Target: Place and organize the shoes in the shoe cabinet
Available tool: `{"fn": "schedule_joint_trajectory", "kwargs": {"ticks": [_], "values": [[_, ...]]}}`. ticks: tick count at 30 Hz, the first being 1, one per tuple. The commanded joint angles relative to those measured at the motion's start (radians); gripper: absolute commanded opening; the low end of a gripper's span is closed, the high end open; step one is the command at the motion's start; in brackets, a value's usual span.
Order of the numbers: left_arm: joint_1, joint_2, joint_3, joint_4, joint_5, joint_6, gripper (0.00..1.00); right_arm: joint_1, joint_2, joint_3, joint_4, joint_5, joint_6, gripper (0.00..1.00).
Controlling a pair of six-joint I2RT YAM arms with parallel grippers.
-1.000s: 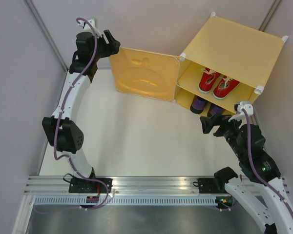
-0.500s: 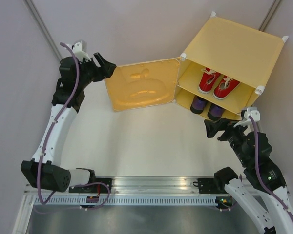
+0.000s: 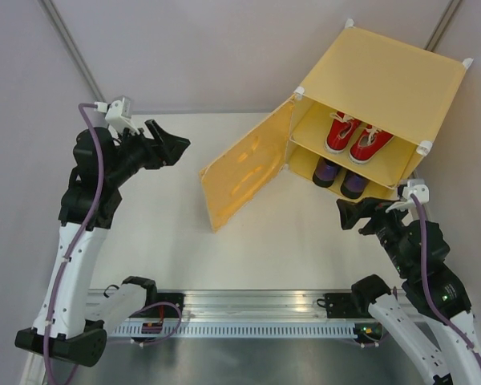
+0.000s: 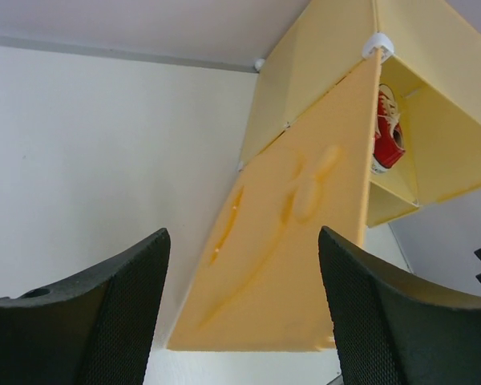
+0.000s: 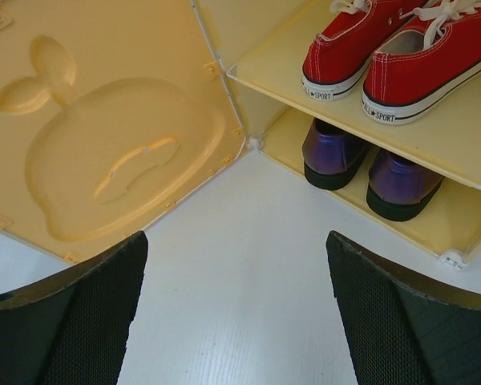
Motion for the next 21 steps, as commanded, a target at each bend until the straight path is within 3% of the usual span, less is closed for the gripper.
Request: {"fn": "schedule_joint_trajectory", "kwargs": {"ticks": [1, 11, 21], "values": [[0.003, -0.011, -0.013, -0.112, -0.095, 0.037, 0.78, 0.001, -0.001, 0.051, -0.015, -0.005, -0.016, 0.95], [0.003, -0.009, -0.131, -0.128, 0.049, 0.057, 0.75, 0.002, 0.075, 0.218, -0.122, 0.052, -0.026, 0.95], [0.004, -0.018, -0.200, -0.175, -0.070, 0.134, 0.80, 0.001, 0.267, 0.511, -0.256, -0.008, -0.062, 0.96]]}}
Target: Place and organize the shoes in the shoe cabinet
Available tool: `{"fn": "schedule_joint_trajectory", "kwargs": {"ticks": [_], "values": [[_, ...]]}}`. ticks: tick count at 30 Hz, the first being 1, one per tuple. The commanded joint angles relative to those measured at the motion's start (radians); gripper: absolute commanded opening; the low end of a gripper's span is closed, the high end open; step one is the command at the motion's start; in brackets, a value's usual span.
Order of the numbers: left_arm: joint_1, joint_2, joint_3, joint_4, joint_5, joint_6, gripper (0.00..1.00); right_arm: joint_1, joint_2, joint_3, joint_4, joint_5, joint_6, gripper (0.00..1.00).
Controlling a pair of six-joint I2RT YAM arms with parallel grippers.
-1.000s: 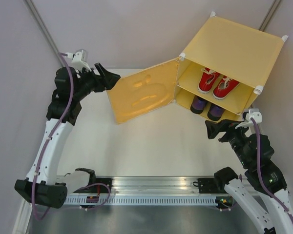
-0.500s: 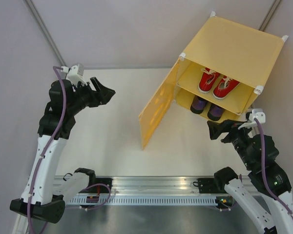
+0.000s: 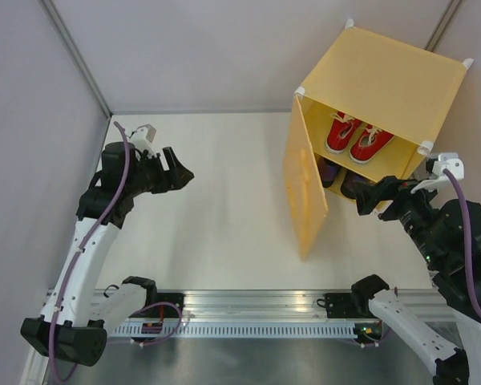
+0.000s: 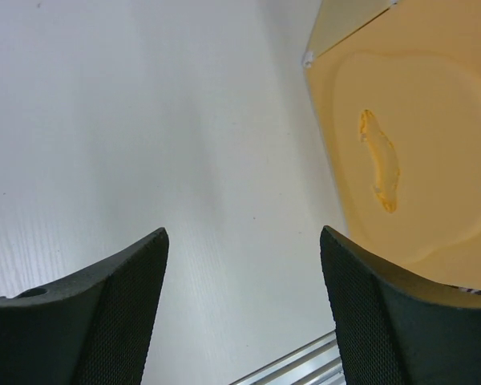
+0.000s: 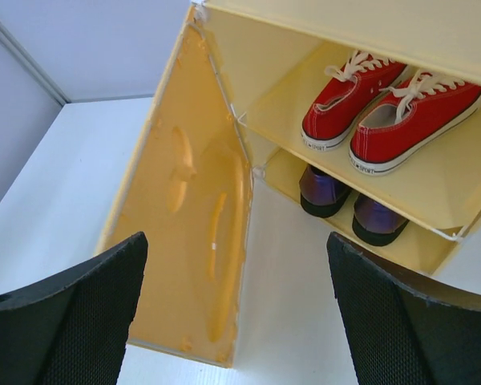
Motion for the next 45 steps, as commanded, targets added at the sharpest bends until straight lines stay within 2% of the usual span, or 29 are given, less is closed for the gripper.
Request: {"fn": "schedule_joint_trajectory", "kwargs": {"ticks": [1, 6, 14, 21, 29, 35, 39, 45], "values": [[0.002, -0.014, -0.028, -0.015, -0.074, 0.064, 0.80, 0.001, 0.059, 0.129, -0.058, -0.041, -0.036, 0.96], [0.002, -0.032, -0.063, -0.015, -0.175, 0.078, 0.81, 0.001, 0.138, 0.189, -0.060, -0.072, -0.019, 0.96], [0.002, -0.066, -0.147, 0.005, -0.328, 0.077, 0.83, 0.001, 0.247, 0.078, -0.017, -0.164, 0.011, 0.94], [0.002, -0.081, -0.241, 0.075, -0.408, 0.078, 0.83, 0.001, 0.302, -0.031, 0.089, -0.021, -0.010, 0.94], [0.002, -0.094, -0.272, 0.091, -0.447, 0.086, 0.83, -0.002, 0.377, -0.116, 0.226, 0.310, -0.029, 0.96], [0.002, -0.103, -0.279, 0.092, -0.464, 0.084, 0.83, -0.030, 0.415, -0.146, 0.319, 0.384, 0.002, 0.97], [0.002, -0.104, -0.281, 0.092, -0.464, 0.083, 0.83, -0.045, 0.426, -0.163, 0.349, 0.505, 0.005, 0.98], [0.002, -0.107, -0.284, 0.092, -0.464, 0.081, 0.83, -0.097, 0.411, -0.199, 0.387, 0.556, 0.039, 0.98]]}}
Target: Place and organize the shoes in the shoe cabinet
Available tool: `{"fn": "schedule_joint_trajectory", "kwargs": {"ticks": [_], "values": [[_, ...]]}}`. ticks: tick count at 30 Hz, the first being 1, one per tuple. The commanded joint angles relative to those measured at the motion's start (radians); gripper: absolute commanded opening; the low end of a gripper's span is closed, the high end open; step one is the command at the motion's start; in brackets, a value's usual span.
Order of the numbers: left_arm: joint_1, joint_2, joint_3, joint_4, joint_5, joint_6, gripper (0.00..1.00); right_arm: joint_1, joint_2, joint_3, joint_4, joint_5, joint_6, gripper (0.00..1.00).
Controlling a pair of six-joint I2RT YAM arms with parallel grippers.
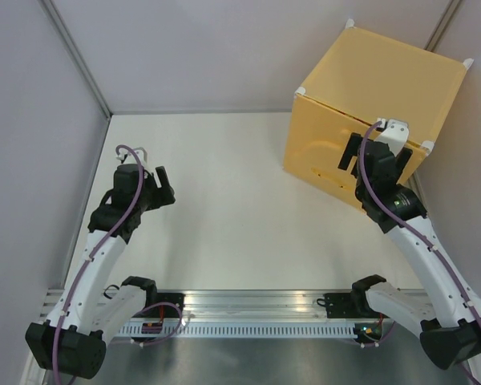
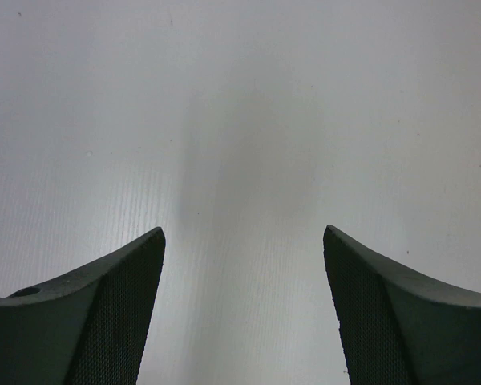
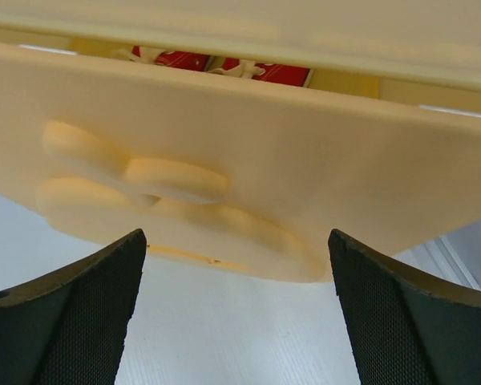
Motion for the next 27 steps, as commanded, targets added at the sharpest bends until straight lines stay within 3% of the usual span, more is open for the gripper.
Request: {"fn": "schedule_joint_trajectory", "kwargs": {"ticks": [1, 9, 27], "values": [[0.002, -0.018, -0.010, 0.039, -0.023, 0.031, 0.83, -0.029, -0.012, -0.017, 0.055, 0.085, 0.035, 0.98], [0.002, -0.025, -0.015, 0.039, -0.029, 0.032, 0.83, -0.107, -0.001, -0.035, 0.060, 0.050, 0.075, 0.98], [0.002, -0.038, -0.013, 0.039, -0.025, 0.031, 0.84, -0.112, -0.110, 0.038, -0.047, -0.146, 0.061, 0.98]]}}
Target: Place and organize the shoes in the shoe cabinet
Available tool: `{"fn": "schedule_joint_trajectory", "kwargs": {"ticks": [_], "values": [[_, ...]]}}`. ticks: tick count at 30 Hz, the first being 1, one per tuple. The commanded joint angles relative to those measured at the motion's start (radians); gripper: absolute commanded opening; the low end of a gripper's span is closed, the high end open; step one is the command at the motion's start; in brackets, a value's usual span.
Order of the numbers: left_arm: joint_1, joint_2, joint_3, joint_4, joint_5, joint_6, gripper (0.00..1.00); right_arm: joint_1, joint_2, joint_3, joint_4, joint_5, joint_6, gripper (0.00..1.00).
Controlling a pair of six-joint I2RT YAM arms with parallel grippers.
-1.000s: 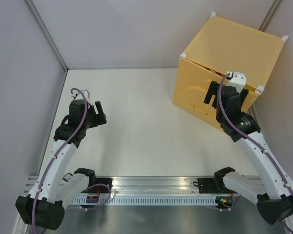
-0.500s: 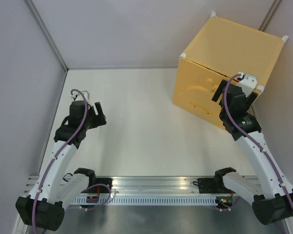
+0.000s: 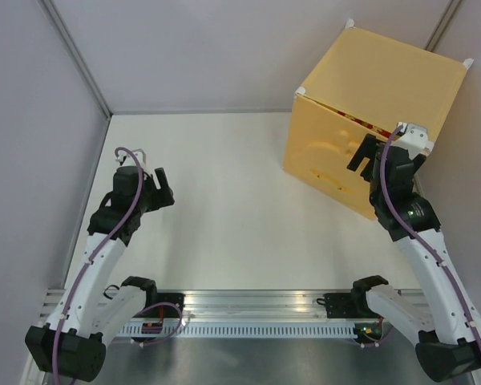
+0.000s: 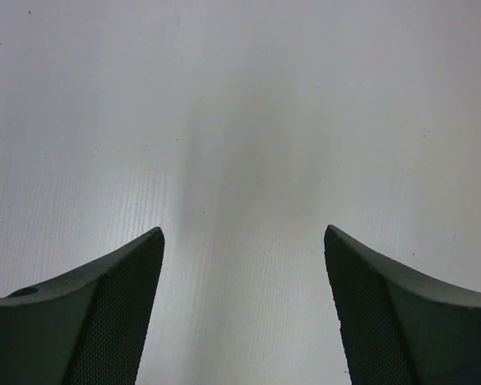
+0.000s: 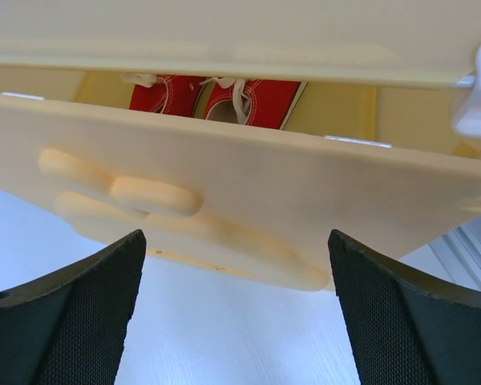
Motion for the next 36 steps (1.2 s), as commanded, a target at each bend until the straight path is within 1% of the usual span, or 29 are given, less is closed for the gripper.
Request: {"fn": "schedule_joint_trajectory", "kwargs": {"ticks": [1, 6, 10, 13, 17, 22, 24, 29, 32, 36], "values": [[0.002, -0.022, 0.003, 0.037, -0.008, 0.028, 0.84, -0.005, -0.038, 0.069, -0.055, -0.069, 0.000, 0.98], [0.002, -0.054, 0.041, 0.023, 0.018, 0.014, 0.87, -0.005, -0.106, 0.144, -0.115, -0.098, -0.019, 0.98], [0.002, -0.103, 0.093, -0.032, 0.029, -0.009, 0.87, -0.005, -0.156, 0.199, -0.158, -0.113, -0.048, 0.98], [0.002, -0.151, 0.151, -0.081, 0.048, -0.018, 0.88, -0.005, -0.201, 0.239, -0.186, -0.119, -0.080, 0.98], [0.002, -0.230, 0.254, -0.134, 0.042, -0.012, 0.92, -0.005, -0.268, 0.273, -0.215, -0.084, -0.121, 0.98], [0.002, -0.358, 0.369, -0.167, 0.005, 0.014, 0.97, -0.005, -0.376, 0.292, -0.229, -0.052, -0.157, 0.98], [0.002, -0.399, 0.392, -0.165, -0.026, 0.020, 0.99, -0.005, -0.428, 0.288, -0.227, -0.043, -0.169, 0.98], [0.002, -0.531, 0.449, -0.164, -0.112, 0.031, 1.00, -0.005, -0.514, 0.295, -0.252, 0.015, -0.187, 0.98], [0.002, -0.582, 0.474, -0.165, -0.165, 0.031, 1.00, -0.004, -0.531, 0.304, -0.261, 0.025, -0.192, 0.98], [0.000, -0.591, 0.513, -0.176, -0.178, 0.041, 1.00, 0.004, -0.566, 0.299, -0.232, 0.026, -0.204, 0.98]]}}
